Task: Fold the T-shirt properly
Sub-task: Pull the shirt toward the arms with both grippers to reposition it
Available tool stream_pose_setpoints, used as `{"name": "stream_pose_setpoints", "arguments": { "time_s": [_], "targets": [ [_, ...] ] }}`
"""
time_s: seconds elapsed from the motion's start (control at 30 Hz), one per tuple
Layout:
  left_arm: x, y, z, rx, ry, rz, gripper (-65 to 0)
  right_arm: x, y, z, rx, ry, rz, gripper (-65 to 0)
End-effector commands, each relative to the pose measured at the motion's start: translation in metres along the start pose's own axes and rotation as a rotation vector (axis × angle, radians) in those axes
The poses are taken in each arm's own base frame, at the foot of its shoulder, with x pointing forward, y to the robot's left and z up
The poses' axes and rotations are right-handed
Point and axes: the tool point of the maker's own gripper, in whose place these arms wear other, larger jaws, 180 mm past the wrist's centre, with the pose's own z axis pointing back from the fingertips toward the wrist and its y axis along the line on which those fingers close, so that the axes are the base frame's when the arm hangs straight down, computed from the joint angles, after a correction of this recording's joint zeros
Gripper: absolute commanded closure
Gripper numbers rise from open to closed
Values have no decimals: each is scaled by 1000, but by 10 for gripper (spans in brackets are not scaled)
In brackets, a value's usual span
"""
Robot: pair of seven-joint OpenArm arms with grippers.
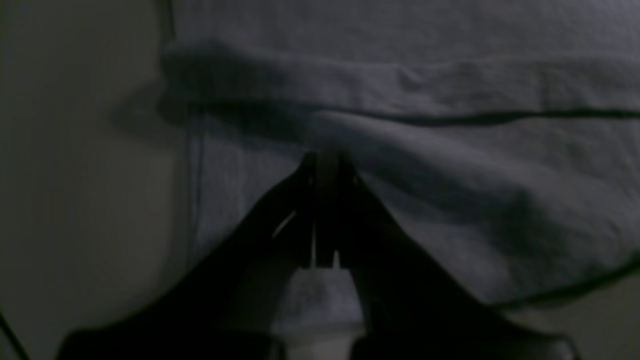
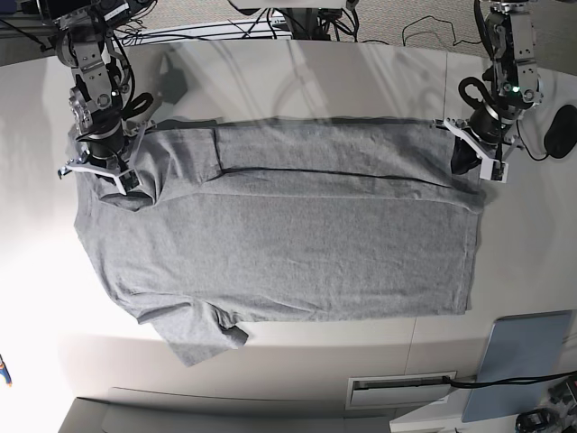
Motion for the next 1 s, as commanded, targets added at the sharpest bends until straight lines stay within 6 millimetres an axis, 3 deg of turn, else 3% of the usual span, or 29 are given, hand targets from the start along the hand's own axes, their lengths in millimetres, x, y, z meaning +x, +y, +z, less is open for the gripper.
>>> {"name": "stream_pose_setpoints", "arguments": {
  "time_s": [0.0,0.27,0.6,0.97],
  "targets": [
    [6,4,0,2,-27,19,0,6,-13,-1,-28,-27,-7,0],
    [-61,4,-1,-37,145,95,0,-37,14,-12,96,107,-9,0],
    [-105,-5,37,-84,258,55,0,-66,31,5,126,173,45,0],
    [-154,-18,85,-142,392,30,0,-87,43,42,149,194,133,0]
  ]
}}
